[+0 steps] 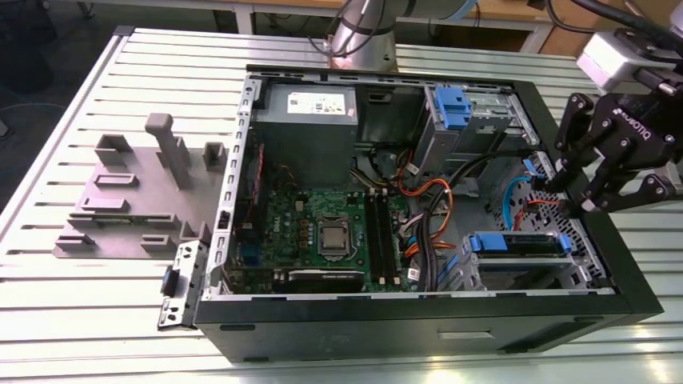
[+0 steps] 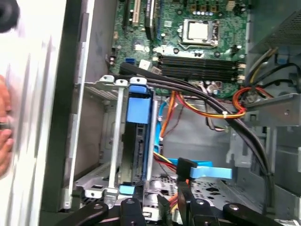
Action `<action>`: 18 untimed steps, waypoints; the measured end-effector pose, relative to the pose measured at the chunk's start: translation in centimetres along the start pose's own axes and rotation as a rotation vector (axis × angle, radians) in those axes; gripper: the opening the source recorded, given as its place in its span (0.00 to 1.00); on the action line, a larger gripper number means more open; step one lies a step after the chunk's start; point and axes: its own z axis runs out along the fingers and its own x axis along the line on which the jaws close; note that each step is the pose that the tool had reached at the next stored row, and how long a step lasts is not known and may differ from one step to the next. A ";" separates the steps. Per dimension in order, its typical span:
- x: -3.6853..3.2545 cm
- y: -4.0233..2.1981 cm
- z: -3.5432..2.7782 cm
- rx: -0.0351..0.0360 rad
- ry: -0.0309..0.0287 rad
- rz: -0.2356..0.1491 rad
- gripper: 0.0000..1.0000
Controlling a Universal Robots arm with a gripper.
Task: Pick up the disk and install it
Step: 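Insert the first disk wire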
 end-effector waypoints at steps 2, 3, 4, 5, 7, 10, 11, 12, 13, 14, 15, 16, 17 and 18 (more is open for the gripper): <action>-0.10 -0.08 0.02 -0.0010 0.0152 0.001 0.42; -0.13 -0.15 0.04 -0.0012 0.0163 0.001 0.42; -0.16 -0.23 0.05 -0.0012 0.0163 0.001 0.42; -0.18 -0.31 0.05 -0.0012 0.0164 0.001 0.42; -0.23 -0.45 0.07 -0.0012 0.0166 0.001 0.42; -0.27 -0.55 0.17 -0.0012 0.0165 0.001 0.42; -0.28 -0.59 0.20 -0.0012 0.0166 0.001 0.42; -0.30 -0.62 0.23 -0.0012 0.0166 0.001 0.40; -0.31 -0.63 0.25 -0.0012 0.0166 0.001 0.40; -0.32 -0.64 0.27 -0.0013 0.0165 0.001 0.40; -0.33 -0.65 0.27 -0.0012 0.0166 0.001 0.33; -0.33 -0.66 0.27 -0.0012 0.0167 0.001 0.33; -0.33 -0.66 0.27 -0.0012 0.0167 0.001 0.33; -0.33 -0.66 0.28 -0.0012 0.0165 0.001 0.33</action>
